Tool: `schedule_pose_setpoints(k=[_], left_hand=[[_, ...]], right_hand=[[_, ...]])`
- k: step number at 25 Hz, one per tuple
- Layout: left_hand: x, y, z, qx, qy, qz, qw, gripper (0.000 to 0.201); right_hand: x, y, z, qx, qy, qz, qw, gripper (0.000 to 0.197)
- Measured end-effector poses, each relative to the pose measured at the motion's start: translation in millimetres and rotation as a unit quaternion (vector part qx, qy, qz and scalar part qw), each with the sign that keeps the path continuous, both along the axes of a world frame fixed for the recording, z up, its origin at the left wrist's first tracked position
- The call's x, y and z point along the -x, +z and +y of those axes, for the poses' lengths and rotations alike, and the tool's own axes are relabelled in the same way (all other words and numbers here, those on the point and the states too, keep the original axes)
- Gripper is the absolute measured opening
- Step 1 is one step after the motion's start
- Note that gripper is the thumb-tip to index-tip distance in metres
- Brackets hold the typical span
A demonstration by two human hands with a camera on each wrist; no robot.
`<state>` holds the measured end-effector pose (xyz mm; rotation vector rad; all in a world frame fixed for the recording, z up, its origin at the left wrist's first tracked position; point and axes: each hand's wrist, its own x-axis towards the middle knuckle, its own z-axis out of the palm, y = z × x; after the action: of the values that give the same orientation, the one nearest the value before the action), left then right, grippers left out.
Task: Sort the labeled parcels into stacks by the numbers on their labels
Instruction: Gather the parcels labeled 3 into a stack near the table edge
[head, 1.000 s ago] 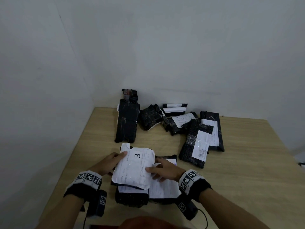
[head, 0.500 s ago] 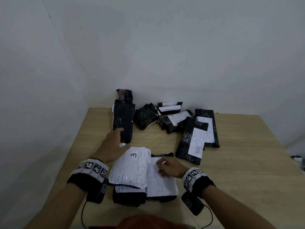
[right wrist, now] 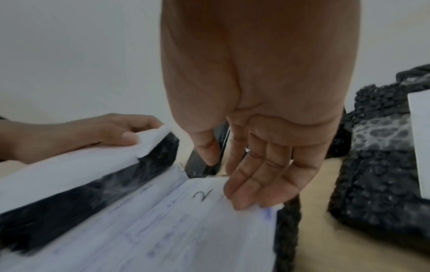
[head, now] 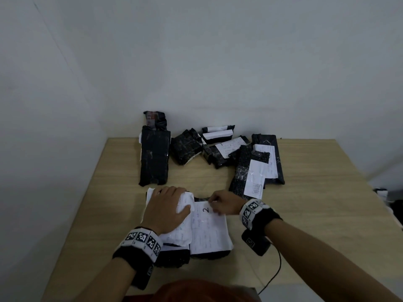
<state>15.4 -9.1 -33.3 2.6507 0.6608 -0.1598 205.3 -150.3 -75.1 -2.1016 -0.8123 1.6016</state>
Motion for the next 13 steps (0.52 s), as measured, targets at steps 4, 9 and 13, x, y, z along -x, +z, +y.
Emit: schedule_pose_setpoints(k=[4, 9, 13], left_hand=[[-4.0, 11.0, -4.9, -0.029, 0.006, -0.026, 0.999, 0.050], [4.1, 22.9, -13.3, -0.039, 0.023, -0.049, 0.998, 0.048], [3.4, 34.0, -27.0, -0.050, 0.014, -0.076, 0.996, 0.046]], right_hand=[[-45.7, 15.4, 16.8, -0.016, 0.031, -0.136, 0.990, 0.013], [-62.2, 22.2, 50.6, -0.006, 0.095, -0.233, 0.968, 0.032], [-74.4, 37.9, 69.2, 0.003, 0.120, -0.276, 0.954, 0.049]])
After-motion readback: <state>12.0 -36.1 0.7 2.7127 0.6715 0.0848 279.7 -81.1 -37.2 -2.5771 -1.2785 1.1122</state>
